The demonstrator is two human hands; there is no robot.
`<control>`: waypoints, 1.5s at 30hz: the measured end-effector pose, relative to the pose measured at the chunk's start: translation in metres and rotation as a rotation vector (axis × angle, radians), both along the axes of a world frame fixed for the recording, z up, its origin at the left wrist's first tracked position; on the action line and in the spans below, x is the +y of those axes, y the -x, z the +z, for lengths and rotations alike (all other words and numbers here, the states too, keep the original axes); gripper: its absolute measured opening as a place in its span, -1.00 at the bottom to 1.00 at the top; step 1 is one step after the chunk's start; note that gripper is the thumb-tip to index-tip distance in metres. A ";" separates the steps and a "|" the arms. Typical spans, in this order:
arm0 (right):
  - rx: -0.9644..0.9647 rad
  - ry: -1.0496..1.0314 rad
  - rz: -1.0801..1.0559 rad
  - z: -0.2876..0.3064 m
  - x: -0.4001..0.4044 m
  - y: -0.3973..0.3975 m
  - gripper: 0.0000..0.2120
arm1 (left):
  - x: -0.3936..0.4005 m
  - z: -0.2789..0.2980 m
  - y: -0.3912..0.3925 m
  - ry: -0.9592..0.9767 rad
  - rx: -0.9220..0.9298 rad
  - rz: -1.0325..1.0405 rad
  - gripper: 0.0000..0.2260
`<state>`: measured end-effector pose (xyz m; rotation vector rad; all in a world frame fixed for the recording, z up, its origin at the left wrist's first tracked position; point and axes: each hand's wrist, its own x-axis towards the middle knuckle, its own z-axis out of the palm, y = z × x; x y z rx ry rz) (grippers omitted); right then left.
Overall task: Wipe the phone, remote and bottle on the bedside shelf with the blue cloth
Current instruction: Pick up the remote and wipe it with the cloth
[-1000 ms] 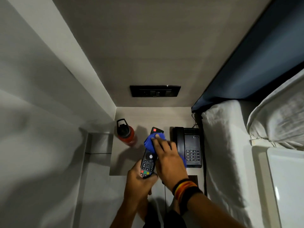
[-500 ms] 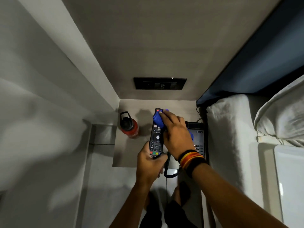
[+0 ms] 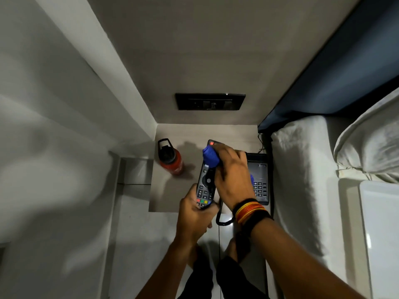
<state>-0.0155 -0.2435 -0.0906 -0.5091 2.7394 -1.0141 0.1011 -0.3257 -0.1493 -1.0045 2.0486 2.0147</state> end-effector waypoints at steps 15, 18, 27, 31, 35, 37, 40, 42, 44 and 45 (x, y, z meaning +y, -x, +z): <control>0.022 -0.014 -0.242 -0.007 0.019 0.008 -0.47 | 0.000 0.010 -0.006 -0.074 -0.009 0.088 -0.67; 0.110 -0.032 -0.007 0.003 0.011 0.020 -0.41 | 0.004 0.012 0.001 -0.076 0.002 0.035 -0.74; -0.075 -0.078 0.251 -0.001 0.032 -0.037 -0.44 | -0.005 0.005 0.012 -0.023 -0.039 0.013 -0.66; -0.059 0.035 0.018 0.002 0.037 0.003 -0.46 | -0.007 0.015 0.030 -0.177 -0.004 -0.032 -0.93; -0.057 -0.110 0.135 0.000 0.025 0.020 -0.38 | 0.009 0.024 0.044 -0.338 0.008 0.074 -0.34; -0.011 -0.169 0.176 -0.002 0.025 0.004 -0.36 | 0.013 0.024 0.050 -0.359 0.102 0.134 -0.30; 0.054 -0.199 0.203 -0.006 0.036 -0.029 -0.32 | 0.012 0.028 0.060 -0.371 0.092 0.223 -0.24; 0.067 -0.220 0.235 -0.008 0.046 -0.044 -0.35 | 0.012 0.023 0.061 -0.333 0.041 0.214 -0.24; 0.063 -0.223 0.291 -0.004 0.055 -0.045 -0.46 | 0.013 0.015 0.055 -0.314 0.048 0.218 -0.25; 0.062 -0.207 0.307 0.000 0.059 -0.039 -0.48 | 0.014 0.013 0.053 -0.304 0.055 0.221 -0.27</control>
